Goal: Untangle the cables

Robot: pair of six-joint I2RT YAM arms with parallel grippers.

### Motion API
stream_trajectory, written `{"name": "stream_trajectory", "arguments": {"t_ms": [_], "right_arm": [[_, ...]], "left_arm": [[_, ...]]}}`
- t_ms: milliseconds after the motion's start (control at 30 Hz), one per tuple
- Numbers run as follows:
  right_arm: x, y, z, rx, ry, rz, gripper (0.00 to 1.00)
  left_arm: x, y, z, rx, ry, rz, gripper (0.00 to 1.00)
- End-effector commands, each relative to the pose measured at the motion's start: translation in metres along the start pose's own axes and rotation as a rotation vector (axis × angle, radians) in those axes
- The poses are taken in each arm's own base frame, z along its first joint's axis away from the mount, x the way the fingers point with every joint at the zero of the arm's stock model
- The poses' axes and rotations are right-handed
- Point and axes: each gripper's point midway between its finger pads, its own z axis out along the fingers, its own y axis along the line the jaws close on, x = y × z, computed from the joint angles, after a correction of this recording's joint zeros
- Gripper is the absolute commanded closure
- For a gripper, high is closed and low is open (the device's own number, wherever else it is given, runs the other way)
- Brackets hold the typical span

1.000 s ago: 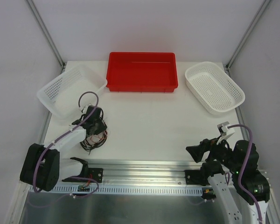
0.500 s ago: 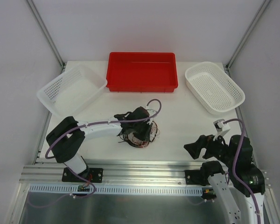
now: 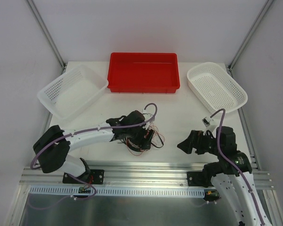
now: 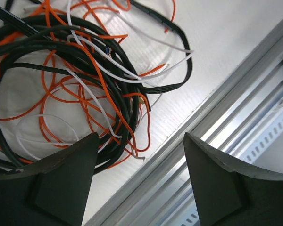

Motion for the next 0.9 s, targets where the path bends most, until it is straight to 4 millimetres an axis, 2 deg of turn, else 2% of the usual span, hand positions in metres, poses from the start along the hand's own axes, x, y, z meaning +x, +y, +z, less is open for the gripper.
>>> {"name": "stream_trajectory", "arguments": {"t_ms": [0, 133, 233, 267, 333, 367, 400, 433, 500, 533, 600, 867], "right_arm": [[-0.016, 0.006, 0.020, -0.051, -0.037, -0.019, 0.04], [-0.011, 0.014, 0.044, -0.064, 0.025, -0.099, 0.11], [-0.008, 0.021, 0.060, -0.041, 0.067, -0.205, 0.17], [-0.010, 0.025, 0.065, -0.044, 0.064, -0.234, 0.19], [-0.005, 0.030, 0.077, -0.044, 0.104, -0.284, 0.28], [-0.009, 0.036, 0.082, -0.063, 0.089, -0.297, 0.32], [-0.008, 0.040, 0.087, -0.074, 0.095, -0.303, 0.37], [-0.003, 0.042, 0.094, -0.079, 0.122, -0.311, 0.38], [-0.007, 0.052, 0.103, -0.100, 0.110, -0.333, 0.40], [-0.002, 0.052, 0.110, -0.095, 0.137, -0.347, 0.42], [-0.007, 0.061, 0.118, -0.113, 0.125, -0.364, 0.46], [-0.008, 0.062, 0.149, -0.087, 0.149, -0.415, 0.50]], "left_arm": [[-0.014, -0.006, -0.017, -0.010, -0.090, -0.042, 0.27], [-0.017, -0.001, -0.022, -0.046, -0.131, -0.126, 0.27], [-0.012, 0.005, -0.020, -0.070, -0.153, -0.197, 0.30], [-0.003, 0.010, -0.017, -0.084, -0.143, -0.217, 0.30], [-0.004, 0.013, -0.018, -0.089, -0.177, -0.258, 0.32], [0.003, 0.016, -0.016, -0.094, -0.173, -0.273, 0.33], [-0.002, 0.013, -0.018, -0.077, -0.202, -0.290, 0.33], [-0.002, 0.013, -0.018, -0.071, -0.212, -0.297, 0.34], [0.000, 0.014, -0.019, -0.064, -0.232, -0.319, 0.34], [0.000, 0.015, -0.018, -0.061, -0.245, -0.321, 0.34], [-0.002, 0.014, -0.019, -0.055, -0.256, -0.326, 0.34], [-0.005, 0.016, -0.015, -0.058, -0.273, -0.325, 0.34]]}}
